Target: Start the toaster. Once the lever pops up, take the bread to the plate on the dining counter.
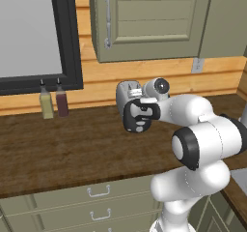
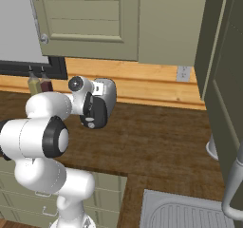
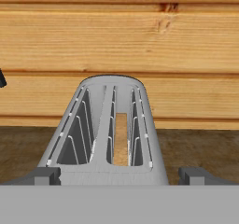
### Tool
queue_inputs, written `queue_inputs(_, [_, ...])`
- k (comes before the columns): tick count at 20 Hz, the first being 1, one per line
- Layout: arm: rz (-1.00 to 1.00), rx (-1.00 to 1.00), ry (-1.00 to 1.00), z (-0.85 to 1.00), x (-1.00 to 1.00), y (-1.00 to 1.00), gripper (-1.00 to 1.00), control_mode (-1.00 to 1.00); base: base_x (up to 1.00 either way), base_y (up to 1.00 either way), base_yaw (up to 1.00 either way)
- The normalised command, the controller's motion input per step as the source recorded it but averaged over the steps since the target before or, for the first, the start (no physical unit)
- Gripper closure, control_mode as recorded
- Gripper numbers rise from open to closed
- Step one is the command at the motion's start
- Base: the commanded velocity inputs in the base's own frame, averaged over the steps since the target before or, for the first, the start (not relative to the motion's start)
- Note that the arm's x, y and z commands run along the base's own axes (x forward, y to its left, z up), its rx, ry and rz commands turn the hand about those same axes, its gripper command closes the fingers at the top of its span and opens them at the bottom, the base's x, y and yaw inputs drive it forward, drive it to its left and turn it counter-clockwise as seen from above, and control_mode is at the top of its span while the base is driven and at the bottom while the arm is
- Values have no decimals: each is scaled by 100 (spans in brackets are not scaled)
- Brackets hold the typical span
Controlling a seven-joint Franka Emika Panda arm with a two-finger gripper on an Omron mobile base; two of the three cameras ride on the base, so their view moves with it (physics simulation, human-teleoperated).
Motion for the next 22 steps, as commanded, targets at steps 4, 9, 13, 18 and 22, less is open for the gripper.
queue_inputs(4, [0,0,0,0,0,0,-100,-100,0,0,0])
queue_inputs(9, [0,0,0,0,0,0,-100,-100,0,0,0])
queue_inputs(13, [0,0,0,0,0,0,-100,-100,0,0,0])
queue_inputs(18, [0,0,0,0,0,0,-100,-100,0,0,0])
queue_inputs(22, [0,0,0,0,0,0,-100,-100,0,0,0])
